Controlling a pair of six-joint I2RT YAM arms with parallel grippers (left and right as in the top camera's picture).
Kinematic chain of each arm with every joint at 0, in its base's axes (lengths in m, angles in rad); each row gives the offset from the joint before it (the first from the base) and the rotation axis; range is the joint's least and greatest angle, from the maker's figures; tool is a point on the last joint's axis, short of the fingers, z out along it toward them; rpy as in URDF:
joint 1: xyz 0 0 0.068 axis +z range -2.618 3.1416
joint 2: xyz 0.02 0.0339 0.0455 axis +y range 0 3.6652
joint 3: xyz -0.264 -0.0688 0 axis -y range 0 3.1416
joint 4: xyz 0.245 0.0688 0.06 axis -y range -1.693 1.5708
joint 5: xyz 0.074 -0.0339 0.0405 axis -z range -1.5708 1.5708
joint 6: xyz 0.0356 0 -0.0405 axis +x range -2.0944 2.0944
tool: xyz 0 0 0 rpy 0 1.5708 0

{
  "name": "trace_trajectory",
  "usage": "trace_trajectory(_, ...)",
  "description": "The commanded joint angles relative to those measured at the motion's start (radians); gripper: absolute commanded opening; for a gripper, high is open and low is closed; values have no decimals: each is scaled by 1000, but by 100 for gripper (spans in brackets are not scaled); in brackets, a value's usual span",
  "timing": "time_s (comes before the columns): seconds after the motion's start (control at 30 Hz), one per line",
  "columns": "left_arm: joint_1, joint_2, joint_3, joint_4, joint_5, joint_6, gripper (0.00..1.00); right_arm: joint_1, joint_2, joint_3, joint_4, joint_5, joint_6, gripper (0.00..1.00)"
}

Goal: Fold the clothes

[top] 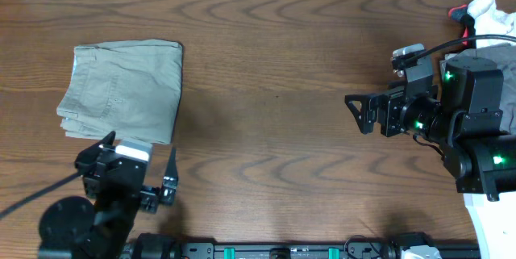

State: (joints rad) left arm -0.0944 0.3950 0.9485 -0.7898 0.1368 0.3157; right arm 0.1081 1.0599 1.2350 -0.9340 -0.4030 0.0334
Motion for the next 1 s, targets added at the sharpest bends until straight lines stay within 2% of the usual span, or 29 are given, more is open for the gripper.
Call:
trace_trajectory(0.0, 0, -85, -148, 91, 44, 24, 98, -4, 0, 8, -2, 3, -5, 99)
trace_trajectory(0.23, -1, -225, -420, 263, 130, 24, 98, -4, 0, 8, -1, 3, -5, 99)
trace_trajectory(0.6, -1, -393, -737, 491, 170, 6, 98, -4, 0, 8, -2, 3, -5, 99)
trace_trajectory(0.83, -2, -393, -826, 597, 197, -20, 98, -4, 0, 8, -2, 3, -5, 99)
trace_trajectory(0.97, -2, -393, -864, 602, 196, -21, 98, -4, 0, 8, -2, 3, -5, 99)
